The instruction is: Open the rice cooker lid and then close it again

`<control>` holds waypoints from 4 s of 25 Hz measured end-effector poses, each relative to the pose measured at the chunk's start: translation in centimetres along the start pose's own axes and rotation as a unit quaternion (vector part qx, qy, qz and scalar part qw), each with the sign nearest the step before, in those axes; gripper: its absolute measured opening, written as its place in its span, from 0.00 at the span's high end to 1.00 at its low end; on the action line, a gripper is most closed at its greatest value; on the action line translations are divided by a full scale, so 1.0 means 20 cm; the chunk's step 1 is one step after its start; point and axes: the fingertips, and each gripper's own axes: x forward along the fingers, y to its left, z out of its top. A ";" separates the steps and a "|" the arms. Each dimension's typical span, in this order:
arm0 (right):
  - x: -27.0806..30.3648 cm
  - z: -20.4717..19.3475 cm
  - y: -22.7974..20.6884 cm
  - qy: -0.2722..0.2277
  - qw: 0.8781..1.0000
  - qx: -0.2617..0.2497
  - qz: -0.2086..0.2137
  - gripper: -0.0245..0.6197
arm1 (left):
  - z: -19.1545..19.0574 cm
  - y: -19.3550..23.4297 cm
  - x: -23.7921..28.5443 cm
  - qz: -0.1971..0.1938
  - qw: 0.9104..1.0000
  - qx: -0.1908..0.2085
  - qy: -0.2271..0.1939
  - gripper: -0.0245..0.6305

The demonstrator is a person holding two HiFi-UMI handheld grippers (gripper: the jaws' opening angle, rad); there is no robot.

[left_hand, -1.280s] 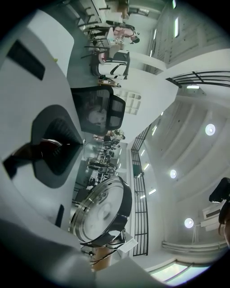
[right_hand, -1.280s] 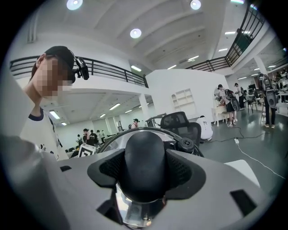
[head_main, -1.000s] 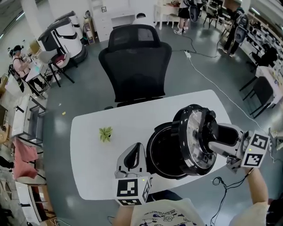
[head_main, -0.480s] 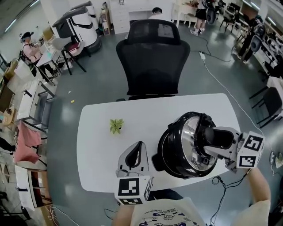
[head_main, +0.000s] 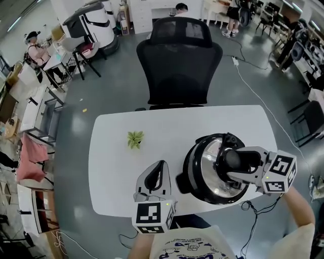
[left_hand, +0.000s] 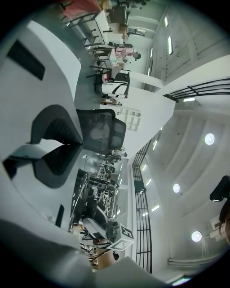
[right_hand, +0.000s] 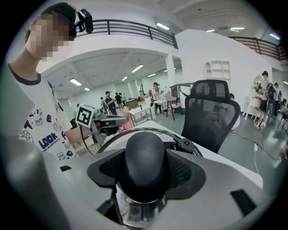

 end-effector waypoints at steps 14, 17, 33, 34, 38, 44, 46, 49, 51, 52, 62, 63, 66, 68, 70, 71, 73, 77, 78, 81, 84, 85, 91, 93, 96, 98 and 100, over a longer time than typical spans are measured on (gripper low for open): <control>0.13 -0.07 0.04 0.080 0.992 -0.100 0.003 0.50 | -0.08 0.02 0.01 0.003 1.000 -0.008 0.015 0.94; 0.15 -0.09 0.05 0.091 0.987 -0.130 -0.001 0.51 | -0.08 0.01 0.01 0.002 1.000 -0.010 0.017 0.94; 0.24 -0.12 0.08 0.118 0.977 -0.178 0.018 0.50 | -0.09 0.02 0.02 0.000 1.000 -0.010 0.020 0.94; 0.24 -0.12 0.07 0.118 0.977 -0.175 0.019 0.51 | -0.09 0.02 0.02 0.000 1.000 -0.010 0.021 0.94; 0.25 -0.15 0.06 0.128 0.975 -0.180 0.019 0.51 | -0.09 0.02 0.02 -0.001 1.000 -0.008 0.021 0.94; 0.27 -0.16 0.05 0.112 0.977 -0.177 0.027 0.50 | -0.10 0.03 0.05 -0.002 1.000 -0.007 0.026 0.94; 0.27 -0.17 0.04 0.116 0.976 -0.180 0.031 0.50 | -0.10 0.03 0.06 -0.002 1.000 -0.007 0.027 0.94; 0.27 -0.17 0.04 0.111 0.977 -0.179 0.034 0.50 | -0.10 0.02 0.07 -0.005 1.000 -0.006 0.028 0.94; 0.27 -0.18 0.04 0.107 0.978 -0.178 0.035 0.50 | -0.10 0.02 0.08 -0.007 1.000 -0.006 0.029 0.94; 0.28 -0.18 0.04 0.106 0.978 -0.178 0.036 0.50 | -0.11 0.01 0.09 -0.007 1.000 -0.006 0.030 0.94; 0.28 -0.18 0.04 0.123 0.976 -0.179 0.036 0.50 | -0.11 -0.05 0.12 -0.024 0.999 -0.001 0.033 0.94; 0.28 -0.19 0.04 0.126 0.975 -0.179 0.037 0.50 | -0.11 -0.05 0.12 -0.024 0.999 0.000 0.033 0.94; 0.29 -0.19 0.04 0.131 0.973 -0.185 0.041 0.50 | -0.10 -0.05 0.12 -0.026 0.999 0.003 0.032 0.94; 0.29 -0.19 0.04 0.134 0.971 -0.193 0.047 0.50 | -0.10 -0.05 0.12 -0.027 0.999 0.005 0.032 0.94; 0.28 -0.20 0.04 0.138 0.969 -0.201 0.052 0.50 | -0.10 -0.05 0.12 -0.027 0.999 0.006 0.032 0.94; 0.28 -0.20 0.04 0.141 0.967 -0.205 0.056 0.50 | -0.10 -0.05 0.12 -0.026 0.999 0.006 0.032 0.94; 0.28 -0.20 0.04 0.147 0.963 -0.217 0.065 0.50 | -0.09 -0.05 0.12 -0.026 0.999 0.007 0.031 0.94; 0.28 -0.22 0.05 0.167 0.947 -0.259 0.095 0.50 | -0.08 -0.04 0.11 -0.024 0.999 0.010 0.029 0.94; 0.28 -0.22 0.05 0.174 0.941 -0.271 0.103 0.50 | -0.08 -0.04 0.11 -0.023 0.999 0.010 0.028 0.94; 0.28 -0.23 0.06 0.195 0.925 -0.301 0.124 0.50 | -0.08 -0.03 0.10 -0.018 0.999 0.009 0.027 0.94; 0.28 -0.24 0.06 0.208 0.916 -0.315 0.137 0.50 | -0.08 -0.02 0.10 -0.014 1.000 0.009 0.026 0.94; 0.28 -0.24 0.06 0.210 0.914 -0.318 0.141 0.50 | -0.08 -0.02 0.10 -0.012 1.000 0.008 0.026 0.94; 0.28 -0.25 0.07 0.231 0.885 -0.366 0.171 0.50 | -0.07 -0.01 0.10 -0.006 1.000 0.007 0.023 0.94; 0.27 -0.26 0.08 0.235 0.877 -0.378 0.181 0.50 | -0.06 -0.01 0.09 -0.005 1.000 0.007 0.022 0.94; 0.26 -0.26 0.08 0.236 0.870 -0.389 0.193 0.50 | -0.06 -0.02 0.09 -0.003 1.000 0.007 0.022 0.94; 0.26 -0.26 0.08 0.237 0.867 -0.391 0.197 0.50 | -0.07 -0.02 0.09 -0.002 1.000 0.007 0.022 0.94; 0.26 -0.26 0.07 0.239 0.867 -0.392 0.197 0.50 | -0.07 -0.02 0.09 0.000 1.000 0.006 0.022 0.94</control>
